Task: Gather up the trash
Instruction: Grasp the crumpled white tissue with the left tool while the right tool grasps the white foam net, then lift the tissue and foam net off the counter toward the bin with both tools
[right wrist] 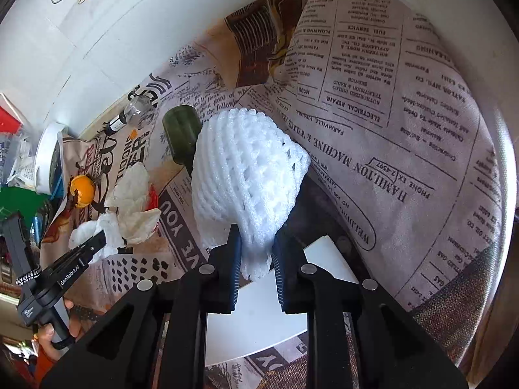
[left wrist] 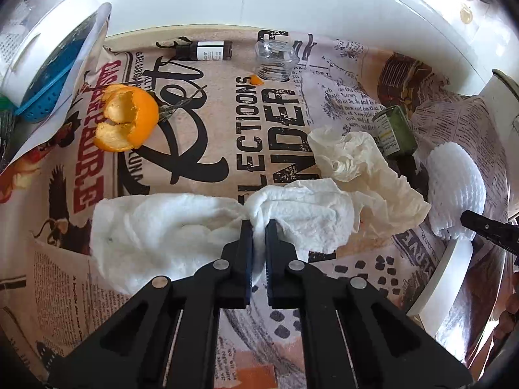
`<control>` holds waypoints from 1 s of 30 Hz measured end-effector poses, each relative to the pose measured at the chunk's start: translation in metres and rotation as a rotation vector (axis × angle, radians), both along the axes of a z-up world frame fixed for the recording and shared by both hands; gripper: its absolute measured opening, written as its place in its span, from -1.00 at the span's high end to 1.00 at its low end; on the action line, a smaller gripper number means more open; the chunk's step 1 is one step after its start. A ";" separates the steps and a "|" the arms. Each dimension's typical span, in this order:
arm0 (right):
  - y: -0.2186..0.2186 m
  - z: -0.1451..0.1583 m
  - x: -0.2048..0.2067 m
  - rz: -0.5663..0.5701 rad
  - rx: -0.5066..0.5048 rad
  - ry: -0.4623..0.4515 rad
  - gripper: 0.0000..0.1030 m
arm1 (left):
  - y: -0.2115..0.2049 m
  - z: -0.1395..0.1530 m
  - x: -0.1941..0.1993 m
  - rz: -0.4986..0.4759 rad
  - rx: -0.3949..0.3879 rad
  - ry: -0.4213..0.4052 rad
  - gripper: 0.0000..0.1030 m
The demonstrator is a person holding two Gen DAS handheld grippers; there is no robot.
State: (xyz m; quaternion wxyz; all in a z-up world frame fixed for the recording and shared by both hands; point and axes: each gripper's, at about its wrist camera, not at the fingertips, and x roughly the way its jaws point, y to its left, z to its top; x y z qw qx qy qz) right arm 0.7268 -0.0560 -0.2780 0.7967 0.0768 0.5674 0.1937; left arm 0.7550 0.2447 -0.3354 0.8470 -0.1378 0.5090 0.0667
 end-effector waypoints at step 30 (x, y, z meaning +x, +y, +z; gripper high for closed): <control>-0.001 0.149 -0.195 -0.097 0.028 -0.323 0.68 | -0.058 0.162 -0.169 -0.314 0.031 -0.263 0.90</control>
